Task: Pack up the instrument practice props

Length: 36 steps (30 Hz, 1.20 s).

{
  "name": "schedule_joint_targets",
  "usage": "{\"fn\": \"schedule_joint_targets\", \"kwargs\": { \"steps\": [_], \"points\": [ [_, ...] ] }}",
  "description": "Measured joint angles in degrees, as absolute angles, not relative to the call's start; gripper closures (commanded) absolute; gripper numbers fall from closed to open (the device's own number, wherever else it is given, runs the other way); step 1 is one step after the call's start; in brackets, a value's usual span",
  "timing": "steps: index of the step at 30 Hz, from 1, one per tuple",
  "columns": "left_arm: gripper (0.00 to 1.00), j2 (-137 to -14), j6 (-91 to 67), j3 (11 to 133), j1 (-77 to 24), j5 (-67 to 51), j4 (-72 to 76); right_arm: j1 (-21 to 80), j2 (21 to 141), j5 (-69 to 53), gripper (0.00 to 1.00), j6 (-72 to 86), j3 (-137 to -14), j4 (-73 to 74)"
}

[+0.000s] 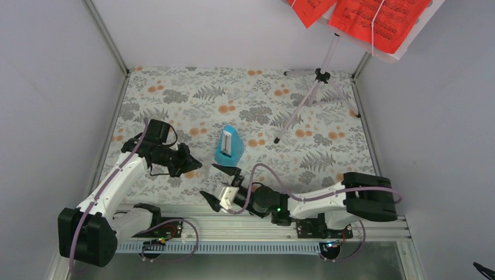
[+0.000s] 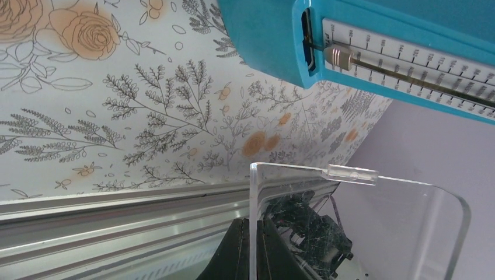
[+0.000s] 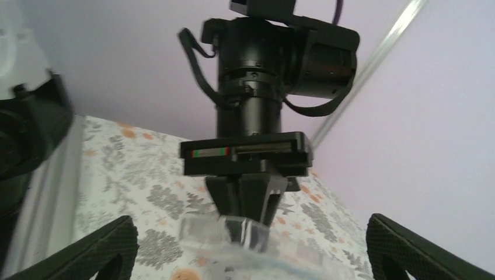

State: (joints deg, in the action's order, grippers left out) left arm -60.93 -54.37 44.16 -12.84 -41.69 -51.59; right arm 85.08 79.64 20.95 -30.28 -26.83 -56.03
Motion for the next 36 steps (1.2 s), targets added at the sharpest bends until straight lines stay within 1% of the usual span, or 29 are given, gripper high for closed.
{"fn": "schedule_joint_targets", "kwargs": {
  "steps": [3,10,13,16,21,26,31,36],
  "points": [
    [0.98,-60.93,-54.00,44.47,-12.84,-41.85,-52.64,85.47,84.07,25.32,0.18,-31.88,-30.41,-57.45],
    [0.98,-60.88,-53.56,44.71,-12.53,-42.26,-53.01,86.26,91.26,32.71,0.20,-36.97,-32.45,-62.85],
    [0.98,-60.88,-53.34,44.71,-12.53,-42.52,-53.17,86.87,94.89,34.76,0.27,-40.51,-33.43,-66.04],
    [0.98,-60.88,-53.06,44.71,-12.51,-42.46,-53.65,87.39,98.28,36.34,0.32,-43.62,-34.13,-68.31],
    [0.98,-60.90,-52.90,44.71,-12.47,-42.74,-54.13,87.42,99.26,38.33,0.34,-46.19,-34.41,-71.13],
    [0.98,-60.86,-52.47,44.71,-12.47,-43.20,-54.17,87.42,101.34,39.79,0.39,-49.10,-35.51,-74.22],
    [0.98,-60.58,-51.77,44.71,-12.40,-43.18,-54.72,87.42,103.46,40.16,0.50,-51.59,-36.18,-76.64],
    [0.97,-60.38,-51.51,44.69,-12.32,-43.59,-54.76,87.44,103.20,39.99,0.56,-51.86,-36.18,-76.66]
  ]
}}
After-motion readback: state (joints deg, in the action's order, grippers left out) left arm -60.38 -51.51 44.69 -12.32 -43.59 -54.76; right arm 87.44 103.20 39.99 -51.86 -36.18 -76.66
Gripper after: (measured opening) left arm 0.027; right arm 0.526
